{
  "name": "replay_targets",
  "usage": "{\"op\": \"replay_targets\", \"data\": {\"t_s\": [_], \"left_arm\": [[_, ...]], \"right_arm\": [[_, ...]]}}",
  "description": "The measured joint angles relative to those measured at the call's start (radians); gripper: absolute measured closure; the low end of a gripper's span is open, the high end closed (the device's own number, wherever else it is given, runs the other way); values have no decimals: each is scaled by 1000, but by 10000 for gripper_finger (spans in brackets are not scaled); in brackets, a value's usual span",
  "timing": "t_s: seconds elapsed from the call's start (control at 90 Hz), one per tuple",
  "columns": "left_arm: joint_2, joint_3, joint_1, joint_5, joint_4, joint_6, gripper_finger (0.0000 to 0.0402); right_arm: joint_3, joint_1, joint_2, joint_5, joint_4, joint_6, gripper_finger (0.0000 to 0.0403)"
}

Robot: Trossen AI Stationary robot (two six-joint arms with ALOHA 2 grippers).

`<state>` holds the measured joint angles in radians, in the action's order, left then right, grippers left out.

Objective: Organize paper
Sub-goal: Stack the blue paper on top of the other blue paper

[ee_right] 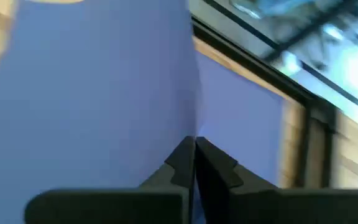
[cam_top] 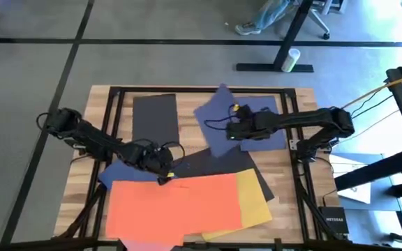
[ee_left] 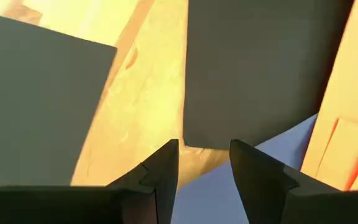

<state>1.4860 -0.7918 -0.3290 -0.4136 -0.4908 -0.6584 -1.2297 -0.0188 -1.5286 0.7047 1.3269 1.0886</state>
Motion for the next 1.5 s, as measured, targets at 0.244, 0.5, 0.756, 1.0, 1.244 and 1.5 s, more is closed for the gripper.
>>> {"op": "replay_targets", "data": {"t_s": [0.244, 0.5, 0.756, 1.0, 1.244, 1.5], "left_arm": [[0, 0, 0, -18, 6, 0, 273], [0, 0, -6, -20, 9, -11, 273], [0, 0, -6, -35, 12, -15, 273], [0, 0, -6, -36, 9, -10, 273], [0, 0, -12, -36, 5, -14, 273], [0, 0, -33, -36, -2, -16, 273]], "right_arm": [[135, -18, 3, -26, 167, 153, 403], [378, -62, 2, -215, -12, 238, 403], [525, -69, 2, -235, -181, 387, 403], [560, -69, 2, -194, -169, 538, 403], [560, -89, 2, -151, -152, 650, 403], [560, -100, 2, -125, -139, 740, 403]]}}
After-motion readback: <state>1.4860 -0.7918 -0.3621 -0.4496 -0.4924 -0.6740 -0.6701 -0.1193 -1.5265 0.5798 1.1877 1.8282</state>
